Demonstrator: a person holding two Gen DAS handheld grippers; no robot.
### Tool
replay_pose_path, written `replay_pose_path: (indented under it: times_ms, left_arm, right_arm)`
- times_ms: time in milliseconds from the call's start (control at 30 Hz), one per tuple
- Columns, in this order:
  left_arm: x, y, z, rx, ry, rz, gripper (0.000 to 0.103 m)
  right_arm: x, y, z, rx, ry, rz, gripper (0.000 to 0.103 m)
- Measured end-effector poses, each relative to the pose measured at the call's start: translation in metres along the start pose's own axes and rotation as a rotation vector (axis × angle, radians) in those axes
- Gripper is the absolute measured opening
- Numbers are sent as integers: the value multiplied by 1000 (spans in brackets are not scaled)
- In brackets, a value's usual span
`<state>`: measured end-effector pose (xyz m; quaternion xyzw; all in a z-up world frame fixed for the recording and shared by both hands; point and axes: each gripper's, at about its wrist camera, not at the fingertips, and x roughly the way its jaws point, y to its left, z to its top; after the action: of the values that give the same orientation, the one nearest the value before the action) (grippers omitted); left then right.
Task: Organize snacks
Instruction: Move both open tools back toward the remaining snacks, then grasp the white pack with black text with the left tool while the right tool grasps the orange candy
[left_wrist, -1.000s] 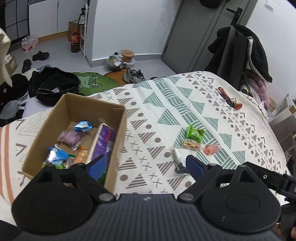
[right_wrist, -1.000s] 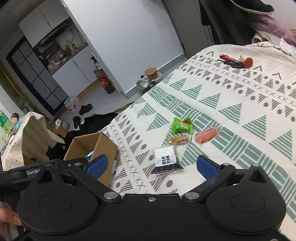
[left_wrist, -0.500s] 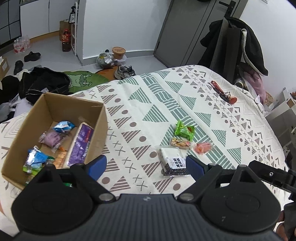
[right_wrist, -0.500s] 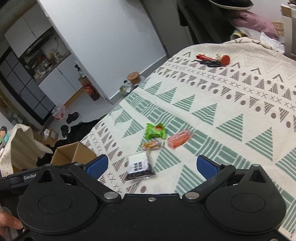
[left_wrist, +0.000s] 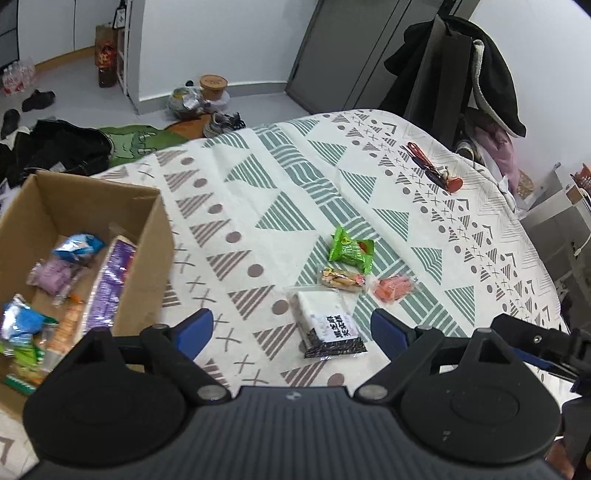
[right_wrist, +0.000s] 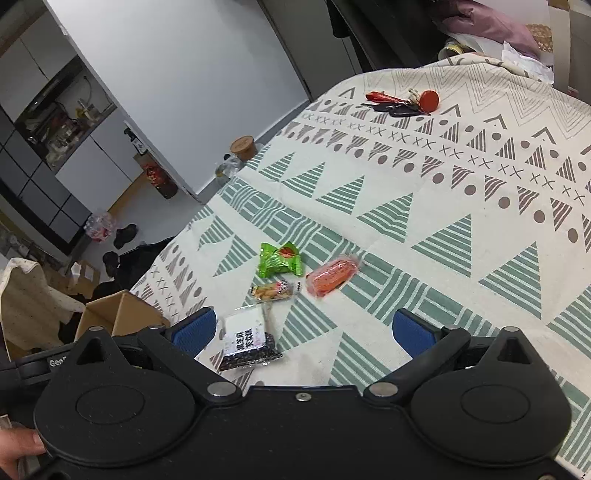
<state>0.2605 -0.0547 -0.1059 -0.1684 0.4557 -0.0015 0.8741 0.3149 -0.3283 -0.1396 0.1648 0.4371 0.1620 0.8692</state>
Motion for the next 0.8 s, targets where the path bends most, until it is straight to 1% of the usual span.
replay_pose_path:
  times_ms: [400, 500, 667, 800]
  left_arm:
    - [60, -12, 1, -30, 80, -57, 88]
    - [75, -16, 1, -33, 100, -64, 84]
    - [96, -22, 2, -47, 122, -63, 79]
    - [110, -29, 2, -26, 130, -38, 78]
  right_arm:
    - [32, -15, 7, 63, 29, -32, 103]
    - [42, -19, 8, 70, 40, -41, 103]
    - [56, -21, 9, 76, 57, -36, 102]
    - [72, -25, 10, 99, 70, -42, 100]
